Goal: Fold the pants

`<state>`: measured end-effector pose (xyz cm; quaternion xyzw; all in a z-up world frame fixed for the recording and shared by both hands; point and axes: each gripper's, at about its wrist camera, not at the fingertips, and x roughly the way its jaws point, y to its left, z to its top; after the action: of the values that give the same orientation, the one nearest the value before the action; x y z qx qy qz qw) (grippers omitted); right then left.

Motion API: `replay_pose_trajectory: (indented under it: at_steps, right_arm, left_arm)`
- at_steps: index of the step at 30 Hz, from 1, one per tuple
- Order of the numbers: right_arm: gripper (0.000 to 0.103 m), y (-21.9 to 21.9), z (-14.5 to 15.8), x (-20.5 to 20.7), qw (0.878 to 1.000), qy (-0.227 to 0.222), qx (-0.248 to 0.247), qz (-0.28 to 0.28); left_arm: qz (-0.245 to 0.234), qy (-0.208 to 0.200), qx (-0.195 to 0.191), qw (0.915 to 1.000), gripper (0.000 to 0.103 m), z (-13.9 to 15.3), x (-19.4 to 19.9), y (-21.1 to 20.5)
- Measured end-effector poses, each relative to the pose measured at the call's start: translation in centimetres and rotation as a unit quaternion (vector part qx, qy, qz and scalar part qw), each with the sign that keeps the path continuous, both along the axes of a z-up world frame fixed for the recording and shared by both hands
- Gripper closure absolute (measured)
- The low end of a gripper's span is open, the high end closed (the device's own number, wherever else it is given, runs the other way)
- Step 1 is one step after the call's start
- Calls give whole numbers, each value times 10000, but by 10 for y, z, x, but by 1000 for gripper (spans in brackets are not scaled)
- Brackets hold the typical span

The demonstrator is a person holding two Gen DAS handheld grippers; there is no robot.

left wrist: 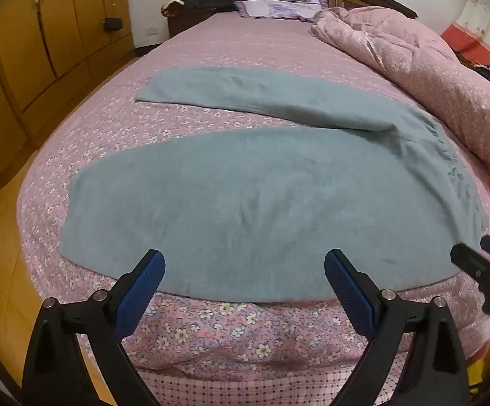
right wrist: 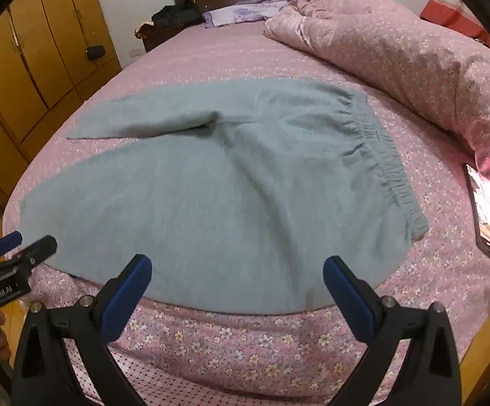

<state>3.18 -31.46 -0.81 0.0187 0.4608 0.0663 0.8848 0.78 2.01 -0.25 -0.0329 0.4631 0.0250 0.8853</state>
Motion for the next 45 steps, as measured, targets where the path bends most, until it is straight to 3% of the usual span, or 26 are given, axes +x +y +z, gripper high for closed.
replay_pose_trajectory:
  at_steps: [45]
  right_arm:
    - [0,0,11,-6,9999,-3,-124,-24]
  left_arm:
    - [-116,-58,274,9995,11,3,-4,0]
